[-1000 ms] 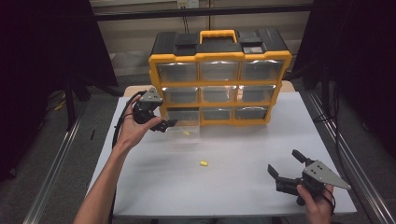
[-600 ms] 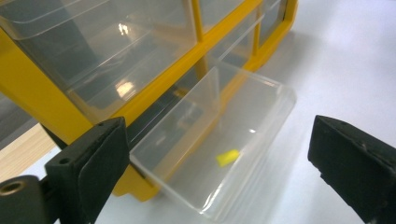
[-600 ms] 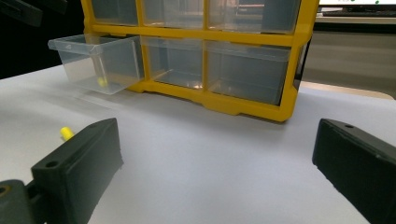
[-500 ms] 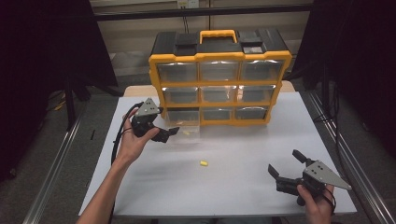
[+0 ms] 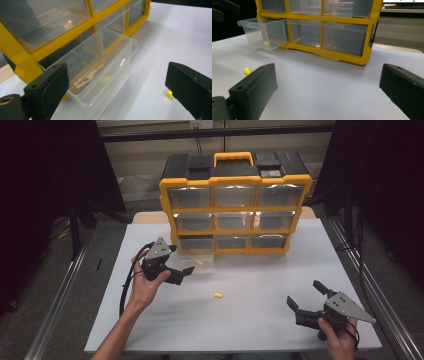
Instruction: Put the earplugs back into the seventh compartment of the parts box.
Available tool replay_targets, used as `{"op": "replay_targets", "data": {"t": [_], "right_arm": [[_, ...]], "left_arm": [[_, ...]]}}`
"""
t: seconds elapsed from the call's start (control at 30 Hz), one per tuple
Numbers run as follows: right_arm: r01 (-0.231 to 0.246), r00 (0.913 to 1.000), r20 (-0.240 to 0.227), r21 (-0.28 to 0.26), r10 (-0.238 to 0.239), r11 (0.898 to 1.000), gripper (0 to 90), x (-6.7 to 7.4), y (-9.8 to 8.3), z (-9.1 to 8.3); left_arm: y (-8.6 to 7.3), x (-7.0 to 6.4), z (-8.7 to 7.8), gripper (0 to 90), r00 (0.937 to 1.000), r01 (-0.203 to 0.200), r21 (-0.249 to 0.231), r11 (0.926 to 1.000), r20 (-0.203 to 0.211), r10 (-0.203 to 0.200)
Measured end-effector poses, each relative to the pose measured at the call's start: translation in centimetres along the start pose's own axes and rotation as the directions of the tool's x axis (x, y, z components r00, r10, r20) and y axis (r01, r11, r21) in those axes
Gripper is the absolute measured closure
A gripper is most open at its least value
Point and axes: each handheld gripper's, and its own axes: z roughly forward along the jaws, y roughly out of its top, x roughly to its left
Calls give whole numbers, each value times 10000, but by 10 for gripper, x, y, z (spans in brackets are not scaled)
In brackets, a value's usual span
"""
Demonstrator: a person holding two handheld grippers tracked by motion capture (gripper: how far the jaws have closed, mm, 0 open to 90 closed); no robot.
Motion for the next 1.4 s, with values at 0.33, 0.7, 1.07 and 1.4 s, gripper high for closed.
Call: {"op": "replay_targets", "data": {"t": [0.33, 0.7, 1.07, 1.4], "right_arm": [[-14, 10000, -46, -20, 13, 10000, 10, 1, 0, 0], [-17, 10000, -77, -16, 16, 10000, 10, 1, 0, 0], [24, 9999, -105, 9, -23, 10000, 11, 1, 0, 0], [13, 10000, -87, 2, -13, 10000, 11, 1, 0, 0]], "left_arm": [[-4, -9, -1, 82, 9969, -128, 219, 9997, 779, 110], [-6, -32, 11, 79, 9783, -804, 552, 9952, 1957, 682], [-10, -44, 28, 91, 9496, -1103, 863, 9901, 3031, 794], [-10, -59, 44, 73, 9273, -1473, 1414, 9789, 3642, 869]]}}
